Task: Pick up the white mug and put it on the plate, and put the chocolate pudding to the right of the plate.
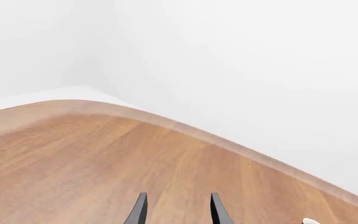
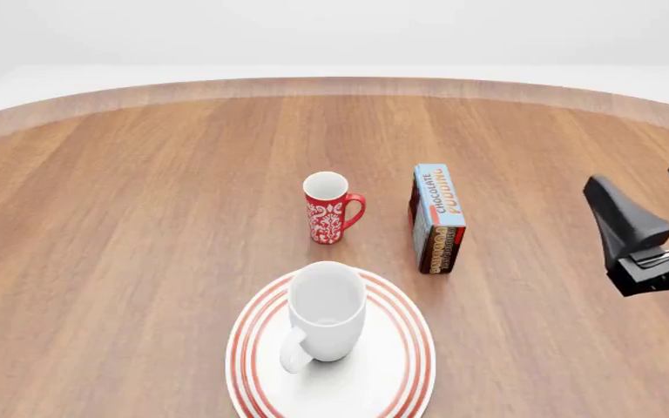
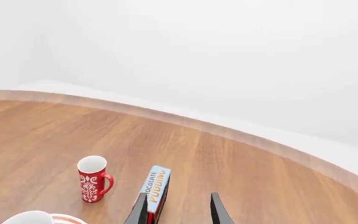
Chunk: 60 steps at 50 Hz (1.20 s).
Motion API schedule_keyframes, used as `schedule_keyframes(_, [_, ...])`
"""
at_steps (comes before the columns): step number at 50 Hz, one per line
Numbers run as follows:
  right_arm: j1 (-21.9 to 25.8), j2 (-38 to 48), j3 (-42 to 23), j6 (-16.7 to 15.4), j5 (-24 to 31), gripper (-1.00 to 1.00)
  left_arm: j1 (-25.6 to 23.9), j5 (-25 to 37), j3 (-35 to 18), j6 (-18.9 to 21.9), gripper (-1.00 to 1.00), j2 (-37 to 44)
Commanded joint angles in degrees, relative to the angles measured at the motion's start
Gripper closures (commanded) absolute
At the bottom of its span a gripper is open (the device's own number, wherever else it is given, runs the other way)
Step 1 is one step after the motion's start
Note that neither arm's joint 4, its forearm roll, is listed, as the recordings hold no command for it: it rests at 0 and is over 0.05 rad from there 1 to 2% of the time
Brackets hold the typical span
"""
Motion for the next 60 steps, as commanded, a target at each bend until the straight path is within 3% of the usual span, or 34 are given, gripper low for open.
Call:
schedule_keyframes(1, [0.77,5.76,-1.95,-0.48,-2.32,-1.00,-0.07,0.52,0.00,-0.07,-1.00,-0.56])
schedule_keyframes(29, [2.01,18.87,-8.73,-0.39,-3.27,-1.00,-0.41,0.60,0.00,-0.10,-1.00,-0.65])
schedule_keyframes(60, [4.24,31.35,-16.34,2.78,-0.46,-1.00,-0.33,-0.11,0.00,-0.22,-1.00,0.09])
